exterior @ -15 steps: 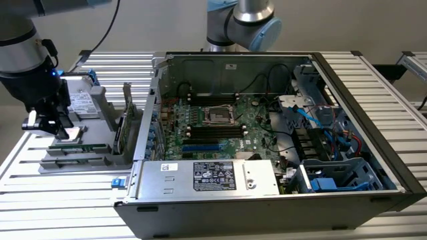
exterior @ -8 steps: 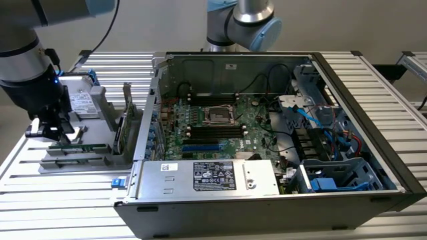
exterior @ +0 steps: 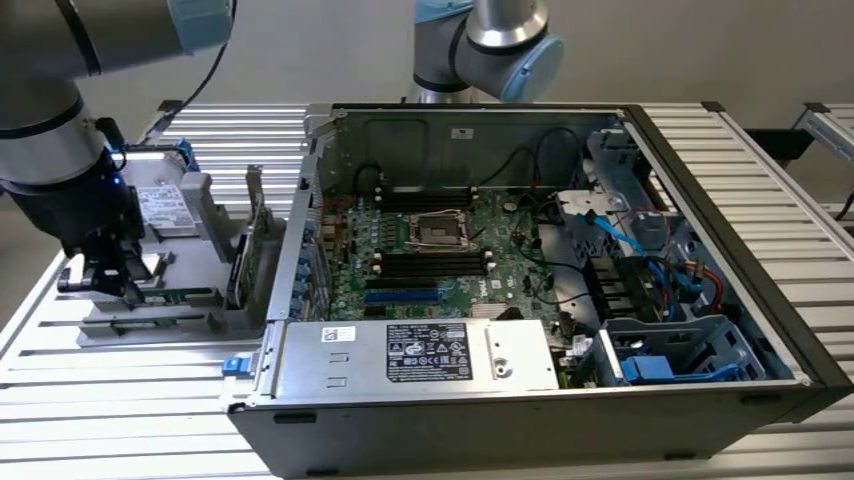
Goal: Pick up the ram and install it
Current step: 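Pick up the ram and move it above insertion slot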
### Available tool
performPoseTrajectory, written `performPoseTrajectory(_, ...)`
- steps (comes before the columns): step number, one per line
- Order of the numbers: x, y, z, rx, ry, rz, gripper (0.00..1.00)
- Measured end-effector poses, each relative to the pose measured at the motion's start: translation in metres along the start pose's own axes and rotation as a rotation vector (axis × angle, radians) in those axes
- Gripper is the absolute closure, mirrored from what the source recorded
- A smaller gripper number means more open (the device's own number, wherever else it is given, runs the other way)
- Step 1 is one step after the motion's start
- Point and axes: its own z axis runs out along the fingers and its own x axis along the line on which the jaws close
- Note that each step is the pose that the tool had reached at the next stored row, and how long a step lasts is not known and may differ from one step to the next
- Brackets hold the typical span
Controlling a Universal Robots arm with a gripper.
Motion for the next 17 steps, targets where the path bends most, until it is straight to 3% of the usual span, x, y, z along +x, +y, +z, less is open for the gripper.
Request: performPoseTrajectory(17, 0.009, -0.0011, 0.0295, -0.0009, 0.0044, -0.053, 0.63)
